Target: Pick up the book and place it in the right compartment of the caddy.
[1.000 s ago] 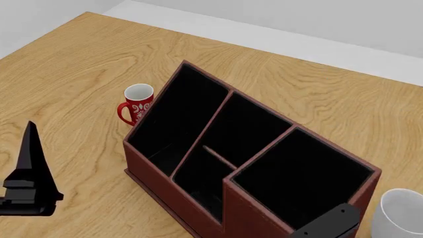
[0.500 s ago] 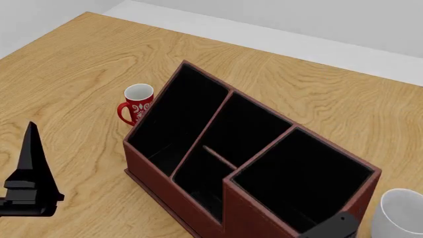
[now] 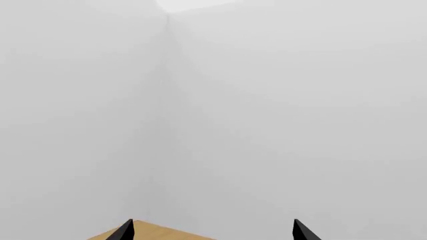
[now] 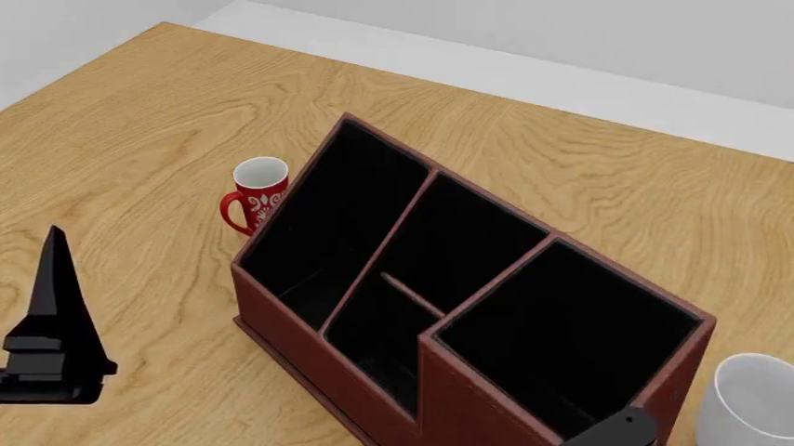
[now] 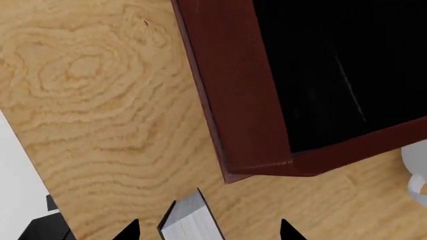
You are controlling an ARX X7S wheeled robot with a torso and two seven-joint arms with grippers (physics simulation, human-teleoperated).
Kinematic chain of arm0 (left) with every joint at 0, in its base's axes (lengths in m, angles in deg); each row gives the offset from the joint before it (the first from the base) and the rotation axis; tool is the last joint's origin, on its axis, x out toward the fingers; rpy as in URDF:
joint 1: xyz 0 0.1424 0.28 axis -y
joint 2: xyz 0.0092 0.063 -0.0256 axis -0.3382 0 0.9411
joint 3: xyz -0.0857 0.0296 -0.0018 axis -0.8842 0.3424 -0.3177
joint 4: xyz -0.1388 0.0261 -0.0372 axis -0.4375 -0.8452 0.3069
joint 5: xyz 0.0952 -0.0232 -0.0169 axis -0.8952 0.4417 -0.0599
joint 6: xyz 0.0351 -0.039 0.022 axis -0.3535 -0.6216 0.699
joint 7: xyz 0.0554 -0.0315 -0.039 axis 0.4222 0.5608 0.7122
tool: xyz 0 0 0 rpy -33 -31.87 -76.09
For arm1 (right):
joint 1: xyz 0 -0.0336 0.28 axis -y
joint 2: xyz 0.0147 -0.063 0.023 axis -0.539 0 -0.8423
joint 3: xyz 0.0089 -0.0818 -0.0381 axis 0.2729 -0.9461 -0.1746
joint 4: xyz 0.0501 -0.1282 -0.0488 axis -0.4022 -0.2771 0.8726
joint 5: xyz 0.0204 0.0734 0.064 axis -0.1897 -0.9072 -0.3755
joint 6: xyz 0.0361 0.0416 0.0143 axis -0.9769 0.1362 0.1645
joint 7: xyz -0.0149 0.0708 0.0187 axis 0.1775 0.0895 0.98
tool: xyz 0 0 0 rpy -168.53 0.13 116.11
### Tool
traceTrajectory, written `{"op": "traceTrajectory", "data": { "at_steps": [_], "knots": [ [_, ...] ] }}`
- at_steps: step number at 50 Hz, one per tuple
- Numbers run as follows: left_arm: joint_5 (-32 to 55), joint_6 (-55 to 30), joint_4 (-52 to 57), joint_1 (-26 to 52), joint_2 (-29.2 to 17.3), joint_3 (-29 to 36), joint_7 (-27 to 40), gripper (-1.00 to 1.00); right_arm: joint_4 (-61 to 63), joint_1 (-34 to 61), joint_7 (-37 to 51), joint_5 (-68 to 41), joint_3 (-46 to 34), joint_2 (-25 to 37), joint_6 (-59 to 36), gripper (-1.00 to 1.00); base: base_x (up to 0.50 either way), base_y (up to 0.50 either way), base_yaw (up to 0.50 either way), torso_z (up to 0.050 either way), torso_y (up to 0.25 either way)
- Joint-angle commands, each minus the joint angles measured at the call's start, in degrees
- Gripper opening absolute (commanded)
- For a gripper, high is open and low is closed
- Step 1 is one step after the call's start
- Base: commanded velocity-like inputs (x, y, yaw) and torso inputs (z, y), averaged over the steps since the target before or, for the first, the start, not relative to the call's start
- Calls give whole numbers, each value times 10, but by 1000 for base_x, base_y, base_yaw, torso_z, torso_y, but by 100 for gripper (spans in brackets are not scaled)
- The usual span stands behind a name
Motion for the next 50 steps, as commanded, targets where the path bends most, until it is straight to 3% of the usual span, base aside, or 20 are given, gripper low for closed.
{"op": "traceTrajectory", "data": {
  "at_steps": [1,38,39,50],
  "knots": [
    [3,-2,4,0,-3,0,3,100,-1,-14,-24,29,-7,0,16,100,0,0,0,0,0],
    [7,4,3,0,-8,4,8,100,-26,-58,-93,120,-40,-3,73,100,0,0,0,0,0],
    [6,4,3,0,-8,5,8,100,-31,-58,-83,121,-36,-3,76,-100,0,0,0,0,0],
    [6,6,1,0,-10,7,8,100,-14,-43,-62,109,-36,-1,64,-100,0,0,-1,0,0]
  ]
}}
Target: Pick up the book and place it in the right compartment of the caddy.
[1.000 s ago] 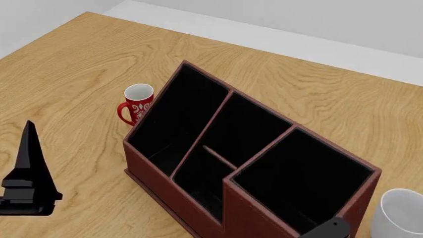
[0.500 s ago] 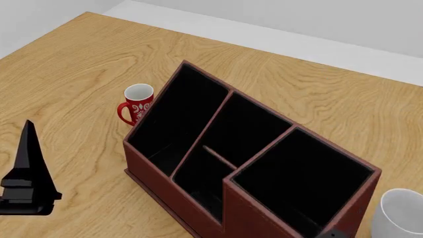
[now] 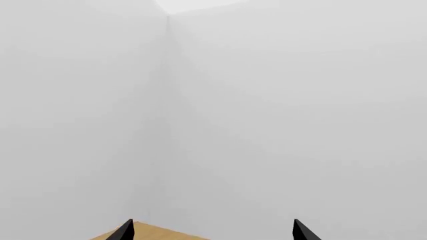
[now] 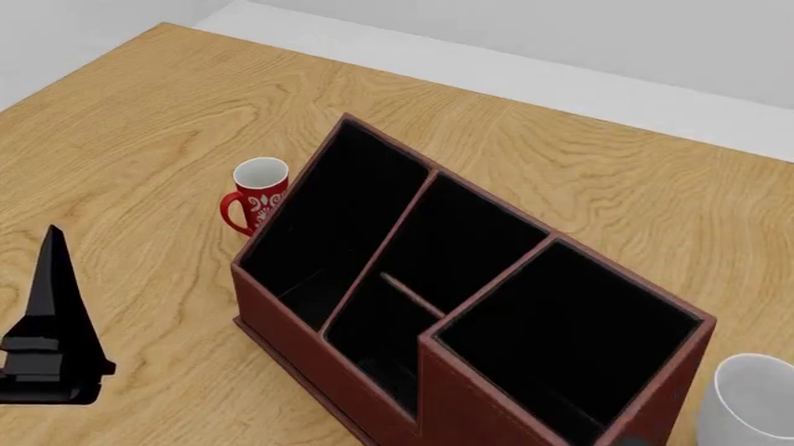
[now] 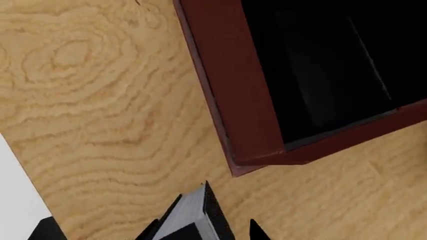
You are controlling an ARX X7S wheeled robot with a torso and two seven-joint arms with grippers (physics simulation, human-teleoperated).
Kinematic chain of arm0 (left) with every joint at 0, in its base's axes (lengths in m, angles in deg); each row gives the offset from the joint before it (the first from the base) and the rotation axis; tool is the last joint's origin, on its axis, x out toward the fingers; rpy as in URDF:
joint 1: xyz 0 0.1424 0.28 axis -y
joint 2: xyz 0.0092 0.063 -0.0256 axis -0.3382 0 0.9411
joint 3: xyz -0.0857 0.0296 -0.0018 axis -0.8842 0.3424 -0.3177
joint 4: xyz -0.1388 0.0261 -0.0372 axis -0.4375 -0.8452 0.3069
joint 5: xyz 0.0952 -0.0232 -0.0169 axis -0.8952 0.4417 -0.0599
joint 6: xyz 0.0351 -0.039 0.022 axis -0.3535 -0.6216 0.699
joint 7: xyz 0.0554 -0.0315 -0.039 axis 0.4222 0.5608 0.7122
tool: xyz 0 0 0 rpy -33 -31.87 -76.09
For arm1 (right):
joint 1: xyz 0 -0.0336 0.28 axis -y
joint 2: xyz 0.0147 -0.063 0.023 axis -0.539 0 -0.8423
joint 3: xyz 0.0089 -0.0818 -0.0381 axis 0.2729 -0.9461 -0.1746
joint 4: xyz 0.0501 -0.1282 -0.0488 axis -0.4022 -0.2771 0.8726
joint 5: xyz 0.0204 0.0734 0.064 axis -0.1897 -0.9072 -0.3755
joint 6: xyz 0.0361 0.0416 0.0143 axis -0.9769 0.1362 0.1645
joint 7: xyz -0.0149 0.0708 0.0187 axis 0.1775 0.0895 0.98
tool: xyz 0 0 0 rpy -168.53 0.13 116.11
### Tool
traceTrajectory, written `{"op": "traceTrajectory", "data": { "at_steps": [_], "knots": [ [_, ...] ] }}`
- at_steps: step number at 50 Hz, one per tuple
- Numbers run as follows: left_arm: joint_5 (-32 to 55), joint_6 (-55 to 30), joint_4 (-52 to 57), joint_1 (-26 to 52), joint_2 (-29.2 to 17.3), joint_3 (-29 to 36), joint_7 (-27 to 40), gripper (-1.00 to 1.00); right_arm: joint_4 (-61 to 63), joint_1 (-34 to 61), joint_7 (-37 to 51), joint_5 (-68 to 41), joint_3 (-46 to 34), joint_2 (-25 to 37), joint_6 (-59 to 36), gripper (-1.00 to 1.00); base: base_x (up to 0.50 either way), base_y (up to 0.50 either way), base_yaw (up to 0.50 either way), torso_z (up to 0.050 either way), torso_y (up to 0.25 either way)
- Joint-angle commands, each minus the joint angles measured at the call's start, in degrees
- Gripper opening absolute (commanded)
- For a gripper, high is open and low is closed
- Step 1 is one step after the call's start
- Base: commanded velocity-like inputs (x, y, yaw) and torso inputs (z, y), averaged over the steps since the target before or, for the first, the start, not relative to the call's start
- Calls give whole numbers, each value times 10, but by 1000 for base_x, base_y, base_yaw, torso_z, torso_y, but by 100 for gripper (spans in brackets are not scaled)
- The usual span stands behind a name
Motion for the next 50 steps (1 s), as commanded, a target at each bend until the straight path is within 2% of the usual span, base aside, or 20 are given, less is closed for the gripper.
{"op": "traceTrajectory", "data": {
  "at_steps": [1,17,42,50],
  "knots": [
    [1,2,-1,0,-2,2,1,100,12,-1,8,22,9,-3,-8,-100,0,0,0,0,0],
    [8,2,3,0,-5,-1,4,100,87,47,182,-151,15,5,-47,-100,0,0,0,0,0],
    [22,-1,14,0,-12,-9,11,100,110,216,391,-388,-76,5,-40,-100,0,0,0,0,0],
    [26,-2,18,-1,-14,-11,14,100,103,277,431,-439,-107,-4,-36,-100,0,0,0,0,0]
  ]
}}
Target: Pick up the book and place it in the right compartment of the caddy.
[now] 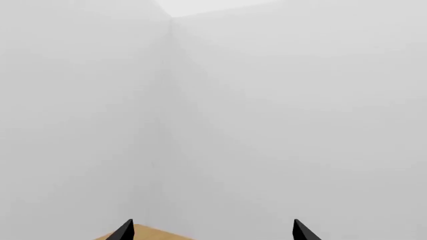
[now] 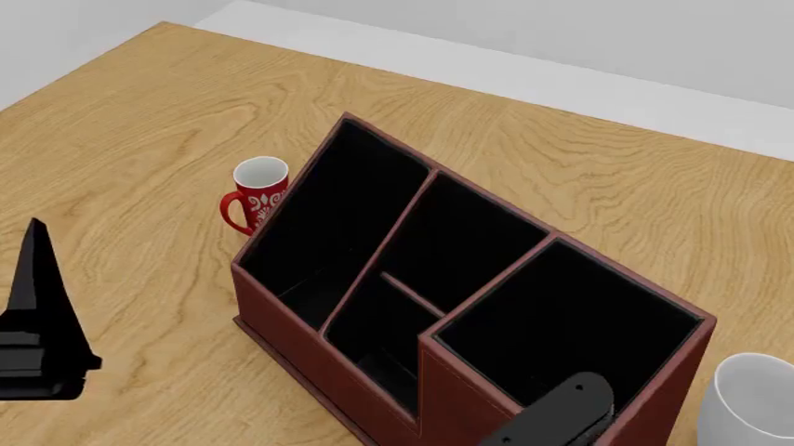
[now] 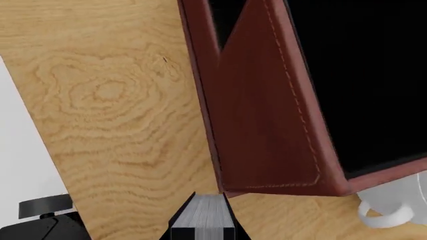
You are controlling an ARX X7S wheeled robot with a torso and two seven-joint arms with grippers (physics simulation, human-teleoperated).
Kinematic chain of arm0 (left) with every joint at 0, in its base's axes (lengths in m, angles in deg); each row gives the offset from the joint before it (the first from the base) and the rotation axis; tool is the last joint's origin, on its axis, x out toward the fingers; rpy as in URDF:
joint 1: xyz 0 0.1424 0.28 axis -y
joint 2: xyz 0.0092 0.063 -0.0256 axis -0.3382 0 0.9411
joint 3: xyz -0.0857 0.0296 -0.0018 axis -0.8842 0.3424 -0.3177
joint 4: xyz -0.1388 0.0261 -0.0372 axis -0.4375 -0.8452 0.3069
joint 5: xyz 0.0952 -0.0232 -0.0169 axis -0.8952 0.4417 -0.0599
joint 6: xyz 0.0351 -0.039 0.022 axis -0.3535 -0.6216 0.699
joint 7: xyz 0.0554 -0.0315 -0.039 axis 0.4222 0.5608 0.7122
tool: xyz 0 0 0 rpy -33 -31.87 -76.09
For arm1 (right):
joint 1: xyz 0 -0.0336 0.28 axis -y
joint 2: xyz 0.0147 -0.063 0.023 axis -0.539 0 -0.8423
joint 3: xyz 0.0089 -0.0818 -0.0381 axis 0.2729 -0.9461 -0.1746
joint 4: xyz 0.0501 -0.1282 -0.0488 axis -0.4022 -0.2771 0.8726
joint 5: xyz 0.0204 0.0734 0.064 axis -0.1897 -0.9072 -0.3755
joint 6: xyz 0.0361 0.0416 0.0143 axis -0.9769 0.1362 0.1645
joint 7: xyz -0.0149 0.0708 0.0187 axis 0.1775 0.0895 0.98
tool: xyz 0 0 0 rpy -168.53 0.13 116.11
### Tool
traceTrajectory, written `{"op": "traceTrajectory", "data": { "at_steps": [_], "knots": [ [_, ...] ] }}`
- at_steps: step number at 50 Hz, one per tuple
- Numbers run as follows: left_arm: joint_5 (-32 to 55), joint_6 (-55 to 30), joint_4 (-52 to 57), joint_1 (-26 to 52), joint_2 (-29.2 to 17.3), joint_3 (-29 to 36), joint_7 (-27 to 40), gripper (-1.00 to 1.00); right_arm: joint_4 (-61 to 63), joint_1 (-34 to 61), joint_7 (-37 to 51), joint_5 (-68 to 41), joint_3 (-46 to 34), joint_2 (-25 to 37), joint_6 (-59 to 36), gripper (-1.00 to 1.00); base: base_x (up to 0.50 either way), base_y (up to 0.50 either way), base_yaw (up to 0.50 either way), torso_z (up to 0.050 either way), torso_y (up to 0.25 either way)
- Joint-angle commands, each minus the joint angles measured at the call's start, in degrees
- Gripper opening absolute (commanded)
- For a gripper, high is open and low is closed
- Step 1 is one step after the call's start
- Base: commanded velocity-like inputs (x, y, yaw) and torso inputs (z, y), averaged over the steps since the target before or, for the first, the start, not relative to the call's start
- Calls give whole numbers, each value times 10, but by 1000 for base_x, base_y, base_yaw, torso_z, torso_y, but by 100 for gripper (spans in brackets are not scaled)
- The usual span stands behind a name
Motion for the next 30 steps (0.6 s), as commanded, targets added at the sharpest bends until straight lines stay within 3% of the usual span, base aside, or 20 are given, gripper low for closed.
{"op": "traceTrajectory", "data": {
  "at_steps": [1,15,30],
  "knots": [
    [5,0,6,-1,-3,-2,3,100,0,91,69,-72,-36,-9,-1,-100,0,0,0,0,0],
    [24,-6,18,-1,-9,-16,10,100,-20,167,93,-97,-64,-51,4,-100,0,0,0,0,1],
    [32,-4,19,-2,-12,-21,12,100,-51,186,45,-41,-42,-95,-10,-100,0,0,0,0,1]
  ]
}}
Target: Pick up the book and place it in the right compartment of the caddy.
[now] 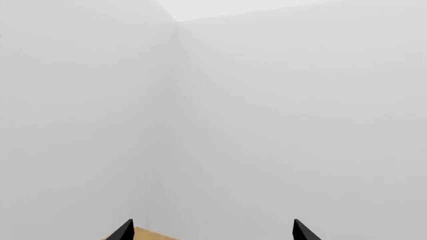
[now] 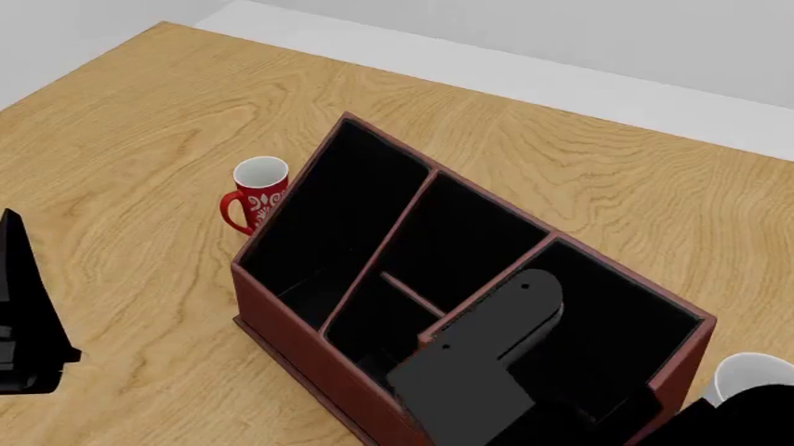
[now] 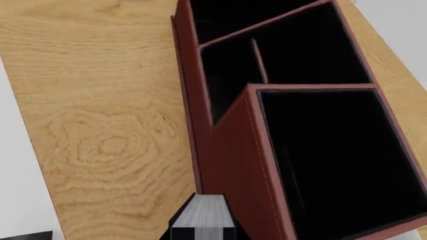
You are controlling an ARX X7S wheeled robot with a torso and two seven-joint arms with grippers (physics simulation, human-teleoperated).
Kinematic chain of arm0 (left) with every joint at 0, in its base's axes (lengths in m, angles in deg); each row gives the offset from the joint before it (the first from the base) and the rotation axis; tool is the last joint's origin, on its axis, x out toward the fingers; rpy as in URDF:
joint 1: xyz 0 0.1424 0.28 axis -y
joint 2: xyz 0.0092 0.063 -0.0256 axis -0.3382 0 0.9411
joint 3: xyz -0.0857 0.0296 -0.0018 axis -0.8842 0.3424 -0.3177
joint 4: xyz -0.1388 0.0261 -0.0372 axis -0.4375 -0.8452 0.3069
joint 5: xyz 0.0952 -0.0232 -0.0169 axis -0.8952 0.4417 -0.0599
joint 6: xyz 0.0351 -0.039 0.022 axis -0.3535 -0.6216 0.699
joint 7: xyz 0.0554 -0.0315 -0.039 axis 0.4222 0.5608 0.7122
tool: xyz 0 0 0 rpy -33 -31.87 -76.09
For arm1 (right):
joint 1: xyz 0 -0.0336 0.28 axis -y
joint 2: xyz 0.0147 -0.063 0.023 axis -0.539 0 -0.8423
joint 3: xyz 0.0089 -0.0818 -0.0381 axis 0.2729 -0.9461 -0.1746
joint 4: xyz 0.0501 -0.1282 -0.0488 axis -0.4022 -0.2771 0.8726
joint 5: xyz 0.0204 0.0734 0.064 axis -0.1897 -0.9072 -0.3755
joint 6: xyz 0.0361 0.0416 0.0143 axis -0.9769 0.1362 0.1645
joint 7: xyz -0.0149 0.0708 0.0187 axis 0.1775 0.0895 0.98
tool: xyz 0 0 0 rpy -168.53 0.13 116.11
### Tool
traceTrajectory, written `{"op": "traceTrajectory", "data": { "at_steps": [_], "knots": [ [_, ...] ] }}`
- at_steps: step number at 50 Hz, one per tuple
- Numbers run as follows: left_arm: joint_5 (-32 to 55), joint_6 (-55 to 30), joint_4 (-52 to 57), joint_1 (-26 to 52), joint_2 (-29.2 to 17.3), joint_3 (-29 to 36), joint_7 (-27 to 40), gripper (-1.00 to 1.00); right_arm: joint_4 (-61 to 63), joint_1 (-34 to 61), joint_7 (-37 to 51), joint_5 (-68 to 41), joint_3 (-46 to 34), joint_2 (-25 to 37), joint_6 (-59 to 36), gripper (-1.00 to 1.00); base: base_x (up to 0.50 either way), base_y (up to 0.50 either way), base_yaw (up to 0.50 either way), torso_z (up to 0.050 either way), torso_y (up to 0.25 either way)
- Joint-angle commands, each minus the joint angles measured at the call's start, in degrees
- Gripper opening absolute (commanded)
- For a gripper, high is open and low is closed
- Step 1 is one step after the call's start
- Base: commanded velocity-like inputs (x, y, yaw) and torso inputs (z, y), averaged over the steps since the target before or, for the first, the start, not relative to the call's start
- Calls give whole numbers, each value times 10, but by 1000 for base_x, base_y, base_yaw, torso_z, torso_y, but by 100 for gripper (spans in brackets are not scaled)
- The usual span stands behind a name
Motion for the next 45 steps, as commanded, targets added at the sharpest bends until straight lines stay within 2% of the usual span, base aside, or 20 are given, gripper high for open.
{"op": "traceTrajectory", "data": {
  "at_steps": [1,12,45],
  "knots": [
    [9,-2,5,1,-3,-5,3,100,-21,26,-31,47,20,-35,-19,-100,0,0,0,0,0],
    [12,-3,5,2,-6,-6,5,100,-52,54,-55,66,21,-60,-27,-100,0,0,0,0,1],
    [23,0,10,3,-11,-11,11,100,-114,139,-85,94,64,-73,5,-100,0,0,0,0,1]
  ]
}}
